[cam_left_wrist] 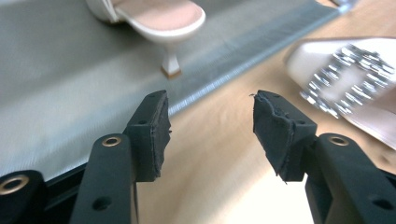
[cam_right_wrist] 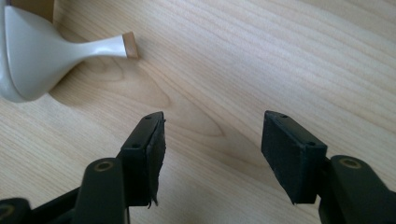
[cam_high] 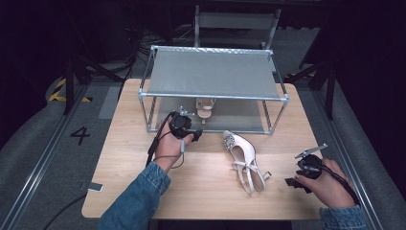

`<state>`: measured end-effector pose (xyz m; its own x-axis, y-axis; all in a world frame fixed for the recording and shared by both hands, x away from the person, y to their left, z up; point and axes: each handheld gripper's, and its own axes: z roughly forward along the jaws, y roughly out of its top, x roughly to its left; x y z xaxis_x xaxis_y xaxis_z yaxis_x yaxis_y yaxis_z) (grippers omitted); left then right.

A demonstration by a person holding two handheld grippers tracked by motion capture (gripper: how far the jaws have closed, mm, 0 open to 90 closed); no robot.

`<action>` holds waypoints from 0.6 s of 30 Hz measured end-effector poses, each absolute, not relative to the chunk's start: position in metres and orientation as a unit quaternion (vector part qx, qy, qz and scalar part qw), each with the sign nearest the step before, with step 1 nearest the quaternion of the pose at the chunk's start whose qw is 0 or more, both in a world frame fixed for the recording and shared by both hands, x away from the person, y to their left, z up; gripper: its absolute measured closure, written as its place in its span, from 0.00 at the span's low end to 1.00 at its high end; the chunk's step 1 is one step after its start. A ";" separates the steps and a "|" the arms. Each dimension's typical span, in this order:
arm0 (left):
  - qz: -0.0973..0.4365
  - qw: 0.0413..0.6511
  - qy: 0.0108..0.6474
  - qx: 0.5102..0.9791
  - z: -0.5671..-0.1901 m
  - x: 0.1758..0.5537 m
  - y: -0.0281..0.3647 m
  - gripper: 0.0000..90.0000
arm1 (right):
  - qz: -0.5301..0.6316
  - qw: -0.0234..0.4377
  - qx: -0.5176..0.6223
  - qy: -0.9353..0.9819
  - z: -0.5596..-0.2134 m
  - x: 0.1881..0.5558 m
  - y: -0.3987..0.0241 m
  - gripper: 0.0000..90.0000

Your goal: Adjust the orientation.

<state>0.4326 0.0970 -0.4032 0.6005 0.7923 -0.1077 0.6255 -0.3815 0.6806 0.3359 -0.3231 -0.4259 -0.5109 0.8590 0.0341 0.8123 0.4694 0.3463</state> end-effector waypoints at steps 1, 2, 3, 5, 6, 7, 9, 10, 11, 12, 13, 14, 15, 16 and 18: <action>0.122 0.346 0.431 0.825 -0.401 0.428 0.100 0.50 | 0.162 0.072 0.487 0.855 -0.425 0.337 -0.322 0.45; 0.125 0.341 0.431 0.826 -0.399 0.424 0.103 0.49 | 0.163 0.071 0.486 0.856 -0.425 0.338 -0.320 0.45; 0.128 0.337 0.432 0.826 -0.398 0.420 0.106 0.48 | 0.164 0.073 0.483 0.857 -0.425 0.339 -0.319 0.45; 0.128 0.325 0.436 0.830 -0.397 0.413 0.112 0.46 | 0.166 0.071 0.479 0.859 -0.424 0.341 -0.315 0.45; 0.128 0.325 0.436 0.830 -0.397 0.413 0.112 0.46 | 0.166 0.071 0.479 0.859 -0.424 0.341 -0.315 0.45; 0.124 0.321 0.437 0.831 -0.396 0.411 0.114 0.46 | 0.166 0.071 0.476 0.861 -0.423 0.343 -0.313 0.45; 0.124 0.306 0.440 0.835 -0.396 0.407 0.121 0.44 | 0.168 0.074 0.471 0.863 -0.421 0.345 -0.310 0.45; 0.125 0.295 0.443 0.837 -0.396 0.404 0.127 0.44 | 0.169 0.073 0.468 0.864 -0.420 0.346 -0.308 0.45; 0.122 0.290 0.444 0.839 -0.396 0.402 0.129 0.43 | 0.171 0.074 0.463 0.866 -0.419 0.347 -0.304 0.45; 0.118 0.286 0.446 0.840 -0.396 0.400 0.132 0.42 | 0.173 0.073 0.461 0.867 -0.418 0.348 -0.302 0.45; 0.117 0.282 0.445 0.842 -0.397 0.397 0.135 0.41 | 0.174 0.072 0.459 0.868 -0.417 0.348 -0.300 0.45; 0.116 0.272 0.443 0.846 -0.397 0.394 0.138 0.40 | 0.174 0.073 0.456 0.870 -0.417 0.349 -0.298 0.46; 0.114 0.263 0.440 0.851 -0.397 0.391 0.140 0.39 | 0.175 0.073 0.453 0.871 -0.416 0.350 -0.295 0.46; 0.114 0.258 0.441 0.852 -0.397 0.389 0.143 0.38 | 0.177 0.072 0.449 0.873 -0.415 0.351 -0.293 0.46; 0.113 0.255 0.444 0.851 -0.397 0.384 0.149 0.36 | 0.183 0.072 0.444 0.874 -0.412 0.353 -0.288 0.46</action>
